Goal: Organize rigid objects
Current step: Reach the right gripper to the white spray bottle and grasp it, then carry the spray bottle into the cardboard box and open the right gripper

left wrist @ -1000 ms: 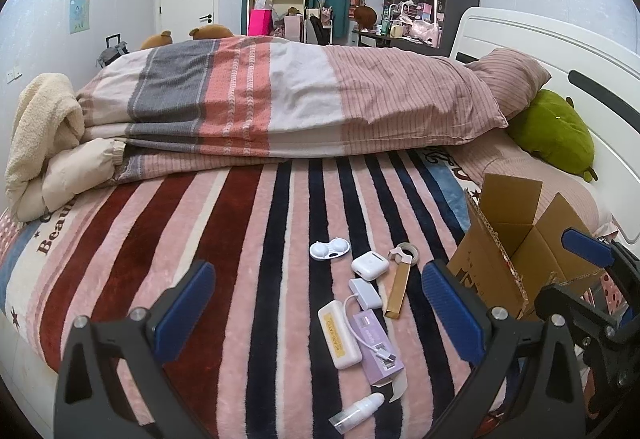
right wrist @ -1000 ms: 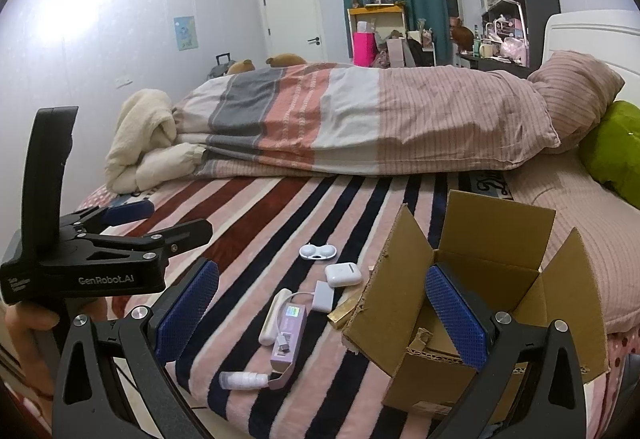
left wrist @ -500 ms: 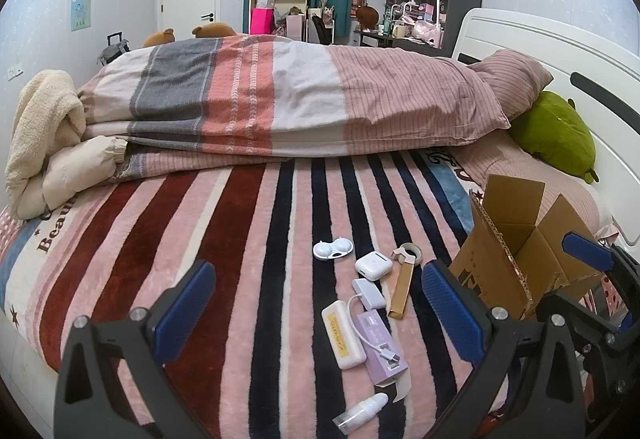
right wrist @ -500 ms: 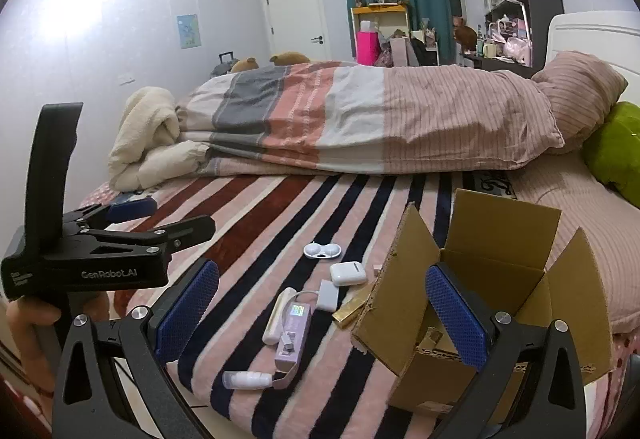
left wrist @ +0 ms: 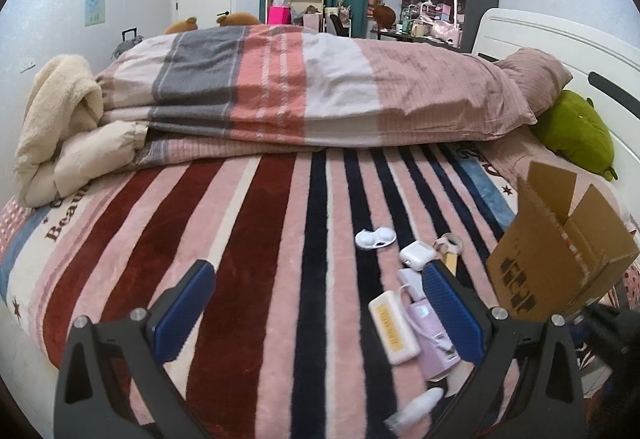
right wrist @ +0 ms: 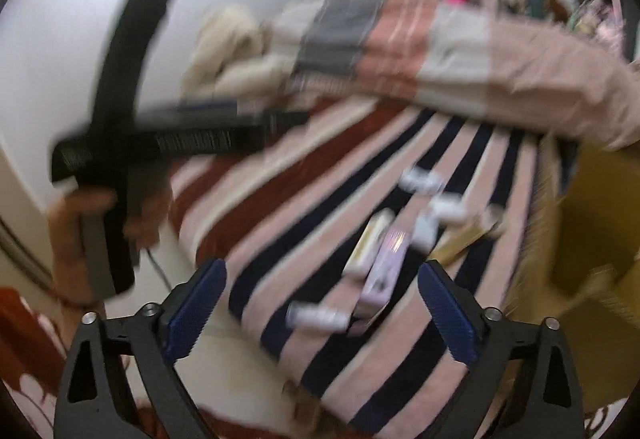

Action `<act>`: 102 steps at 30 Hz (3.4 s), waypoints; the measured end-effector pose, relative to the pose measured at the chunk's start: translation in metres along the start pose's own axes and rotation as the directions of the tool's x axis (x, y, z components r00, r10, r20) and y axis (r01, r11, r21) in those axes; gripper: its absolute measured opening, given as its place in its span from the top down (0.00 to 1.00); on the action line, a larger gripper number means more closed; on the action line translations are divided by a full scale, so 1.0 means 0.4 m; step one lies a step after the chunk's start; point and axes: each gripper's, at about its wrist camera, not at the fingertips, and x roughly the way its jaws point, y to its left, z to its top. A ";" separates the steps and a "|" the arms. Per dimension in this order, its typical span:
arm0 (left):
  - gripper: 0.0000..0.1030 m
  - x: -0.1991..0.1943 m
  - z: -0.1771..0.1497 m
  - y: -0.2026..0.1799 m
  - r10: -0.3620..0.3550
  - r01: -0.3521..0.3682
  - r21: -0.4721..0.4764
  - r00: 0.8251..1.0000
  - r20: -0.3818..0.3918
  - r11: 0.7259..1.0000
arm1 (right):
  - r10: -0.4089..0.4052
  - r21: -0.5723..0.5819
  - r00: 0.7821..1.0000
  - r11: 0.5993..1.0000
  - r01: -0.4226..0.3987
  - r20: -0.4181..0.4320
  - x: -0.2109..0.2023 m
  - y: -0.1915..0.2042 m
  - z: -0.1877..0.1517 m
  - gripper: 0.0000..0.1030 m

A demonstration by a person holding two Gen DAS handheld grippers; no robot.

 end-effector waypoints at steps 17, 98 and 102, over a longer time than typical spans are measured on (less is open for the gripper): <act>0.00 0.061 -0.125 0.084 0.008 -0.008 -0.007 0.997 -0.074 1.000 | -0.003 0.073 0.931 0.997 0.032 -0.364 0.249 -0.002 -0.079 0.23; 0.43 0.231 0.230 -0.683 -0.598 0.813 0.243 0.560 -0.573 0.528 | -0.389 0.255 0.917 0.881 0.397 -0.085 -0.184 -0.413 0.077 0.42; 0.34 0.193 0.265 -0.609 -0.607 0.772 0.272 0.625 -0.491 0.574 | -0.398 0.258 0.913 0.876 0.408 -0.091 -0.187 -0.402 0.066 0.29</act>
